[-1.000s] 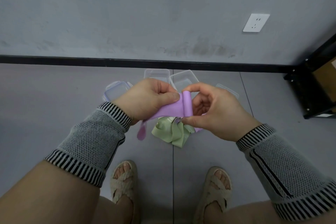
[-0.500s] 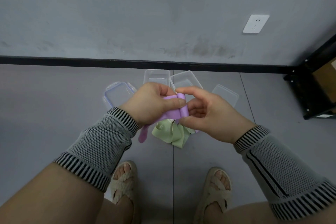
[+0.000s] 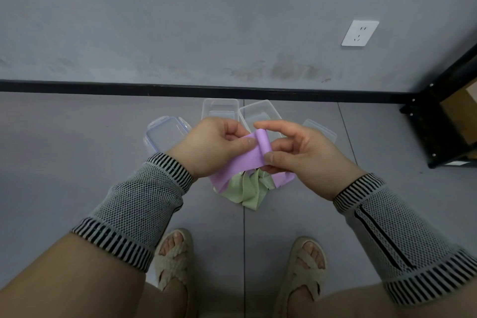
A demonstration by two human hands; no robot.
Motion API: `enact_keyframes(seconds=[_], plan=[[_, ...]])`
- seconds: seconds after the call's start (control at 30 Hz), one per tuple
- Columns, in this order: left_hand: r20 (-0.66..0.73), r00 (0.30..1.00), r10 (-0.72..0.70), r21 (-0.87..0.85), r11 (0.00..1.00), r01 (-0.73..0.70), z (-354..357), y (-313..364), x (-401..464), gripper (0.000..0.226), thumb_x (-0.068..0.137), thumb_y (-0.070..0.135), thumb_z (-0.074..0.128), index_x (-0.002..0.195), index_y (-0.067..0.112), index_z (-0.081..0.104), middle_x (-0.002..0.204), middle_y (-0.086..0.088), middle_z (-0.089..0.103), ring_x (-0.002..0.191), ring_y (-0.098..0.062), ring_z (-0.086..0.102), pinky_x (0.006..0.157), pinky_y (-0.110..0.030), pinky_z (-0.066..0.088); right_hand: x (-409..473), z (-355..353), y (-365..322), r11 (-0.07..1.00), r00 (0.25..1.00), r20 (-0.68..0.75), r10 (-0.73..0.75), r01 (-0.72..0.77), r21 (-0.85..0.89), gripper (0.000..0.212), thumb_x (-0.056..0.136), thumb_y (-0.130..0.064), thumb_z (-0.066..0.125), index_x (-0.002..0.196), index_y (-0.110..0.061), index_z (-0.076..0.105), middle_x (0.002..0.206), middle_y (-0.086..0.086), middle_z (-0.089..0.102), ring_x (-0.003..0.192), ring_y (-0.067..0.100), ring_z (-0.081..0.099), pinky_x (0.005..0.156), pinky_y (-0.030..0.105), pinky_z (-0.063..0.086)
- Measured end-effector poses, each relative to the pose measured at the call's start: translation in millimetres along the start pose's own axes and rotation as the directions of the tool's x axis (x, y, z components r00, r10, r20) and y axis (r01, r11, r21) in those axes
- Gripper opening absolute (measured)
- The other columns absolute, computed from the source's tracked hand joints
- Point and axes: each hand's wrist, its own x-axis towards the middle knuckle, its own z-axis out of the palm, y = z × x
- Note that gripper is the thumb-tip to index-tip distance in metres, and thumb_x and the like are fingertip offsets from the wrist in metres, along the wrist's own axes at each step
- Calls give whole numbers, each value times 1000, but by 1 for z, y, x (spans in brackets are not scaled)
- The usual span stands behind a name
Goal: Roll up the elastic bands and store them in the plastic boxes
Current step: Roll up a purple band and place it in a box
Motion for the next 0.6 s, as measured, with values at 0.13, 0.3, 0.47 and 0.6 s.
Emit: enact_keyframes(seconds=[0.13, 0.3, 0.47, 0.6], plan=[[-8, 999, 47, 93, 995, -46, 0, 0, 1, 18, 91, 22, 59, 74, 19, 63, 62, 6, 58, 47, 4, 48, 45, -7, 36, 1, -3, 2, 997, 1000, 9, 25, -26, 79, 49, 86, 11, 55, 125, -18, 56, 71, 11, 65, 69, 22, 64, 86, 52, 51], [6, 1000, -8, -48, 999, 9, -1, -1, 1, 27, 93, 15, 55, 66, 16, 56, 60, -1, 47, 45, -3, 37, 43, -11, 31, 1, -3, 1, 995, 999, 35, 13, -17, 95, 48, 85, 11, 55, 121, -21, 56, 70, 8, 66, 69, 20, 64, 87, 52, 51], [-3, 1000, -27, -127, 992, 26, -1, 1, 1, 27, 93, 14, 53, 67, 14, 53, 62, -3, 44, 52, -10, 35, 43, -15, 29, 1, -4, 1, 986, 998, 63, 8, -18, 165, 47, 86, 10, 54, 119, -24, 57, 68, 5, 68, 67, 19, 66, 77, 38, 55], [-11, 1000, -8, -183, 983, 5, 2, 2, 2, 30, 94, 12, 51, 63, 12, 50, 57, 0, 43, 50, -8, 36, 45, -17, 29, 0, -4, 0, 992, 999, 34, -16, 12, 129, 47, 82, 9, 60, 116, -23, 58, 69, 9, 68, 64, 17, 66, 70, 32, 56]])
